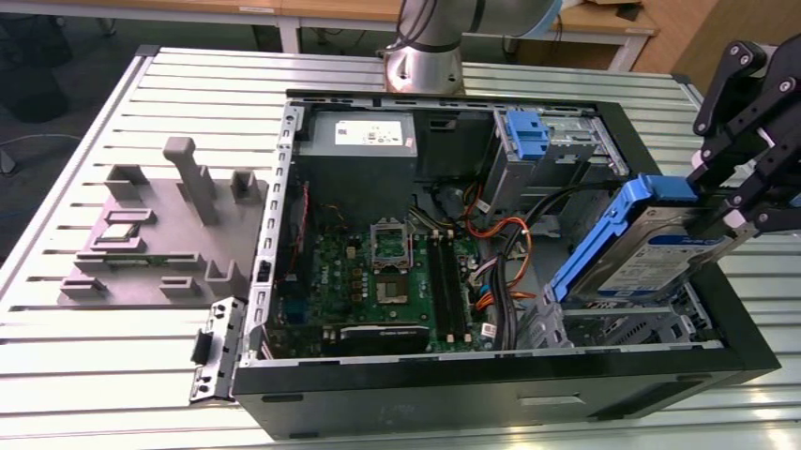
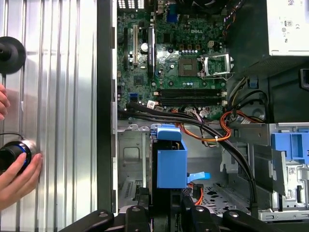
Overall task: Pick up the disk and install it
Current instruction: 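Pick up the disk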
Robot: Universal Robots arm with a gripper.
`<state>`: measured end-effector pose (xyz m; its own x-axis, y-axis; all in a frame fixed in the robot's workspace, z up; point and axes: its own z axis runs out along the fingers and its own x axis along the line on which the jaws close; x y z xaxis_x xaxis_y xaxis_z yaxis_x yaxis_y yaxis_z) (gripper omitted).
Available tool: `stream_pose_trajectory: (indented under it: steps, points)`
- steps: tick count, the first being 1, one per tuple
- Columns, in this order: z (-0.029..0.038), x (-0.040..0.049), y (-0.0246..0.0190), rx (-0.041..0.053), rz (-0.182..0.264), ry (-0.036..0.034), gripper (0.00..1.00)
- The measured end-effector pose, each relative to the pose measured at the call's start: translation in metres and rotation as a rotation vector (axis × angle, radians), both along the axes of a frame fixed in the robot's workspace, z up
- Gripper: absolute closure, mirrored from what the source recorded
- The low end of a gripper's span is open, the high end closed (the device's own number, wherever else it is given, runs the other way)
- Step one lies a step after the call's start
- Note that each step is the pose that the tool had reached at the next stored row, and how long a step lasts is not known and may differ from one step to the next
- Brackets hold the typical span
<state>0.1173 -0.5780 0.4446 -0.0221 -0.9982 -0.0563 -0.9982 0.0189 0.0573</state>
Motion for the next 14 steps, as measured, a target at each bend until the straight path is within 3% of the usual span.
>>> stream_pose_trajectory:
  steps: [14]
  points:
    - [-0.002, 0.0, 0.0, 0.0026, 0.0, 0.0, 0.65]
